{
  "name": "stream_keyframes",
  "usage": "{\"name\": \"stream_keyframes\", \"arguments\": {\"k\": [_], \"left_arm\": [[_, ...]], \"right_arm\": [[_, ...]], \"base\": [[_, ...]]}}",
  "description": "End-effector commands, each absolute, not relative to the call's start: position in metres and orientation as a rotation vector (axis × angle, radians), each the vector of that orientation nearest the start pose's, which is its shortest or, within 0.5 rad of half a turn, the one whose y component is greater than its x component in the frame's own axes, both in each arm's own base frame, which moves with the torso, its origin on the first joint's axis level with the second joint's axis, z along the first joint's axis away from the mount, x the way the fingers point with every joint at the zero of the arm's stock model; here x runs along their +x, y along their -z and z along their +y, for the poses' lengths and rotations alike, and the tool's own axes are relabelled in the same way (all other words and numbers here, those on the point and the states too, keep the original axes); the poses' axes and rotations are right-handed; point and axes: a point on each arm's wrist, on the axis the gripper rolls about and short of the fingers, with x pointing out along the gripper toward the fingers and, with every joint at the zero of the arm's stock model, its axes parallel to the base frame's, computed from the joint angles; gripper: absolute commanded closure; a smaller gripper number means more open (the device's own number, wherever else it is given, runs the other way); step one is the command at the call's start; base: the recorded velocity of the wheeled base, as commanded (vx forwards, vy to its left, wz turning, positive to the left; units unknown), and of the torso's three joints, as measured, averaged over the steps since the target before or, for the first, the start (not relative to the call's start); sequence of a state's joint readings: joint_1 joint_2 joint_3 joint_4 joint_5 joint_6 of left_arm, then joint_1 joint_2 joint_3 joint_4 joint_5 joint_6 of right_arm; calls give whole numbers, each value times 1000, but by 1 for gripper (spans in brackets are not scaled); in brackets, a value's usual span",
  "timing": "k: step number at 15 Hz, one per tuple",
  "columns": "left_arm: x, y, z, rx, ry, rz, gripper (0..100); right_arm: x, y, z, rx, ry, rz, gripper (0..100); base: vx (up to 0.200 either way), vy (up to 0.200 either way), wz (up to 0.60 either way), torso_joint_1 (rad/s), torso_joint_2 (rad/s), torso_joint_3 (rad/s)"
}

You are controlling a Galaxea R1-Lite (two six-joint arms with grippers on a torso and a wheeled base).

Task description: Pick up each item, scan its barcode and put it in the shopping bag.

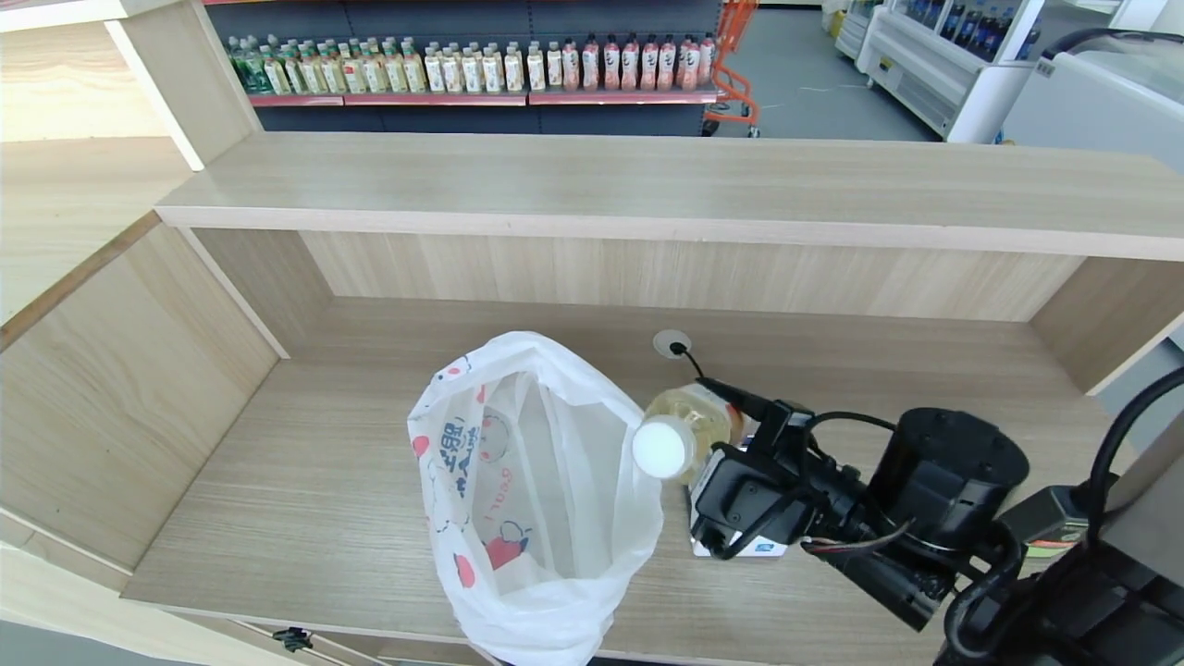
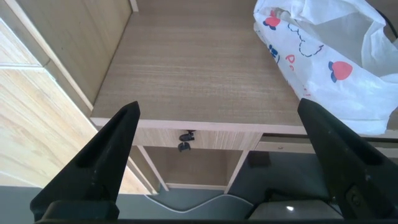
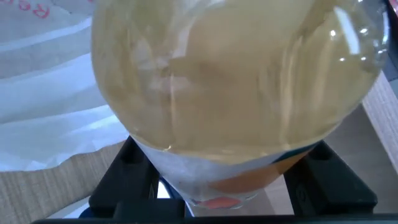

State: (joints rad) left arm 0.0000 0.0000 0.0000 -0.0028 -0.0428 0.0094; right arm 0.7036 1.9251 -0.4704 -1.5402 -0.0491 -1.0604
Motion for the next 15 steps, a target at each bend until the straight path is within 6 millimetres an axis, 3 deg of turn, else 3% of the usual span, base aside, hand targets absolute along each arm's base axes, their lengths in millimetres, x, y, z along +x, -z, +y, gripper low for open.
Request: {"name": "stream_keyframes", "arguments": {"k": [1, 4, 8, 10, 12, 15], "left_arm": [[-23, -76, -1, 9, 43, -2, 0], [-23, -76, -1, 9, 43, -2, 0], [-23, -76, -1, 8, 41, -2, 0], [-23, -76, -1, 8, 43, -2, 0], [-23, -76, -1, 3, 41, -2, 0], [-23, -76, -1, 6, 41, -2, 0]], "right_arm": [[215, -177, 187, -835, -431, -433, 100], [205, -199, 170, -617, -370, -298, 100], [203, -200, 158, -357, -395, -152, 100], [204, -202, 160, -216, -417, -84, 100], [203, -205, 168, -92, -477, -25, 100], [196, -203, 184, -58, -588, 0, 100]], "base": [[0, 0, 0, 0, 0, 0], [0, 0, 0, 0, 0, 0], [0, 0, 0, 0, 0, 0], [0, 0, 0, 0, 0, 0], [0, 200, 0, 5, 2, -2], [0, 200, 0, 2, -1, -1]]}}
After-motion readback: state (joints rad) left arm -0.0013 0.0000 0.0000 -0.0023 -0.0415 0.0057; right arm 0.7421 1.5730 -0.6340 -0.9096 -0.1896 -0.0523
